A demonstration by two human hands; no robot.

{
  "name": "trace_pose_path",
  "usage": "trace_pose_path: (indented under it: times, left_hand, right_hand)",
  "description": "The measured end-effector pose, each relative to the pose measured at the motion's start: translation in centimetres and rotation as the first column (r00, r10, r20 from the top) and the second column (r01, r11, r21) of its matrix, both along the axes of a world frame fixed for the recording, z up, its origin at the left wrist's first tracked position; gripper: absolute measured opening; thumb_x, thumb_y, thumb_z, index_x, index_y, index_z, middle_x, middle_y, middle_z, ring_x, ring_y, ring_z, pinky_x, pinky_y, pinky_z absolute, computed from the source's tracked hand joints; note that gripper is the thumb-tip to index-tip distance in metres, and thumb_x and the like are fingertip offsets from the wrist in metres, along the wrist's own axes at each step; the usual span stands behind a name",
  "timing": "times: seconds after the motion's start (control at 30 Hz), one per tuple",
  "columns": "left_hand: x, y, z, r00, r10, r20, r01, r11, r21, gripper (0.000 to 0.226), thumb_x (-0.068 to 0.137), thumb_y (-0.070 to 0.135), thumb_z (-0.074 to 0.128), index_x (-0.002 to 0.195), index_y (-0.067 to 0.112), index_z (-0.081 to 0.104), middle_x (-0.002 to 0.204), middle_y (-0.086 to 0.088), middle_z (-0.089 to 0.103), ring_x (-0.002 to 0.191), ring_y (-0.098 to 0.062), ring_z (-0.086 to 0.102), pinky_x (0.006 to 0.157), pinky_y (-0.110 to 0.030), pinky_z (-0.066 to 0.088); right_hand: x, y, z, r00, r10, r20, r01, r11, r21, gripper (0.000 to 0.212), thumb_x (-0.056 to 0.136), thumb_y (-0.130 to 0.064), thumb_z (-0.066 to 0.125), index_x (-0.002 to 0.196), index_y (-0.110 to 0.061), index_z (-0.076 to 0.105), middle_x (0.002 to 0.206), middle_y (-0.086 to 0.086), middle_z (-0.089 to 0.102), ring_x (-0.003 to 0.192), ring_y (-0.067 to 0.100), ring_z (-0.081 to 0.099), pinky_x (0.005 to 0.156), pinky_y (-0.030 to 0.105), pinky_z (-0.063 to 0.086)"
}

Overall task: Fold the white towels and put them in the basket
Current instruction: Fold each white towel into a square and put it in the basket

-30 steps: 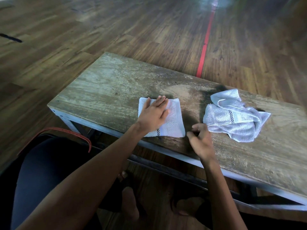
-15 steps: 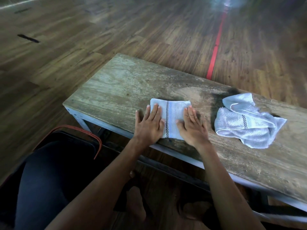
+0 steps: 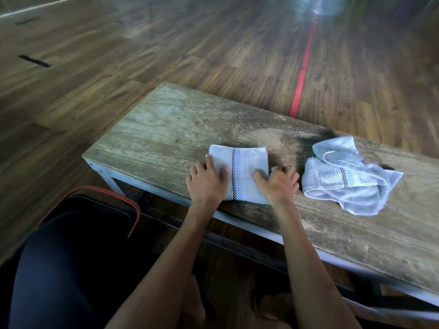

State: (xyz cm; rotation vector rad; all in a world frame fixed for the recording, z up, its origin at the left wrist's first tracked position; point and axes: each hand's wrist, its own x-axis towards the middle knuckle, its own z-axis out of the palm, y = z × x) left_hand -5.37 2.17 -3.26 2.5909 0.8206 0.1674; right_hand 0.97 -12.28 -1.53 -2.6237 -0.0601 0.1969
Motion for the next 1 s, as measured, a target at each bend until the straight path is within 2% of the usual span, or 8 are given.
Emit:
trace_pose_path:
  times: [0.13,0.2,0.27,0.33,0.43,0.67,0.77,1.0]
  left_hand:
    - [0.6,0.5,1.3,1.000,-0.006,0.012,0.008,0.986,-0.166,0.053,0.096,0.039,0.040,0.138,0.007,0.035,0.133,-0.018,0.048,0.125,-0.035,0.040,0.100,-0.049,0.037]
    - [0.6,1.0,1.7,0.999,-0.005,0.033,0.013,0.970,-0.243,0.049,0.096,0.033,0.042,0.137,0.006,0.037,0.133,-0.017,0.050,0.123,-0.033,0.045,0.099,-0.048,0.040]
    - [0.4,1.1,2.3,0.998,0.011,0.069,0.012,0.946,-0.323,0.047,0.096,0.027,0.043,0.137,0.005,0.038,0.132,-0.017,0.051,0.118,-0.033,0.051,0.095,-0.045,0.044]
    - [0.3,0.9,2.8,0.993,0.043,0.112,0.010,0.900,-0.435,0.047,0.096,0.024,0.043,0.139,0.006,0.036,0.133,-0.016,0.049,0.111,-0.029,0.054,0.085,-0.036,0.047]
    - [-0.2,0.5,3.3,0.978,0.119,0.171,0.009,0.794,-0.608,0.046,0.096,0.023,0.047,0.140,0.014,0.035,0.126,-0.009,0.053,0.081,-0.011,0.056,0.058,-0.021,0.042]
    - [-3.9,-0.3,4.1,0.935,0.261,0.239,0.087,0.486,-0.870,0.051,0.091,0.013,0.053,0.139,0.026,0.042,0.133,-0.007,0.052,0.116,-0.025,0.055,0.100,-0.049,0.045]
    - [-5.8,-0.3,5.8,0.892,0.305,0.333,0.160,0.477,-0.864,0.045,0.094,0.008,0.050,0.135,0.026,0.048,0.131,-0.001,0.052,0.112,-0.018,0.053,0.101,-0.041,0.045]
    - [-11.6,2.6,12.3,0.770,0.337,0.541,0.262,0.606,-0.751,0.044,0.098,0.010,0.047,0.140,0.023,0.045,0.136,0.010,0.041,0.118,-0.008,0.042,0.095,-0.025,0.039]
  right_hand:
    - [0.3,0.3,0.9,0.993,-0.012,-0.116,0.018,0.998,0.055,0.043,0.086,-0.048,0.053,0.097,-0.007,0.048,0.131,0.017,0.041,0.124,0.034,0.034,0.103,0.044,0.030]
    - [0.0,0.1,1.9,0.990,0.011,-0.137,0.009,0.989,0.150,0.038,0.088,-0.041,0.053,0.104,-0.006,0.046,0.109,0.011,0.053,0.093,0.022,0.051,0.073,0.028,0.044]
    - [-0.4,-0.2,2.7,0.983,0.038,-0.180,0.016,0.956,0.291,0.029,0.092,-0.030,0.053,0.103,-0.007,0.040,0.082,0.002,0.048,0.064,0.009,0.042,0.040,0.014,0.036]
    - [-0.8,-0.6,3.2,0.982,0.045,-0.182,0.031,0.917,0.397,0.027,0.092,-0.023,0.055,0.105,-0.007,0.038,0.075,-0.002,0.043,0.058,0.006,0.039,0.029,0.008,0.026]
    - [-1.6,-0.8,3.0,0.993,0.023,-0.120,0.045,0.842,0.538,0.029,0.092,-0.014,0.056,0.115,-0.012,0.037,0.082,-0.008,0.047,0.064,0.002,0.044,0.039,0.004,0.033]
    - [-5.0,-1.5,3.2,0.995,-0.027,0.092,-0.043,0.732,0.680,0.030,0.097,-0.004,0.043,0.122,-0.019,0.050,0.118,-0.008,0.051,0.092,-0.004,0.051,0.070,0.001,0.034]
    - [-6.3,-1.2,4.5,0.990,-0.004,0.140,-0.093,0.728,0.680,0.028,0.098,-0.005,0.042,0.109,-0.025,0.058,0.114,-0.009,0.054,0.105,0.008,0.049,0.078,0.010,0.033]
    - [-9.5,2.7,11.2,0.980,0.052,0.192,-0.177,0.670,0.721,0.025,0.098,-0.014,0.045,0.119,-0.019,0.059,0.114,-0.009,0.055,0.101,0.005,0.047,0.065,-0.006,0.030]
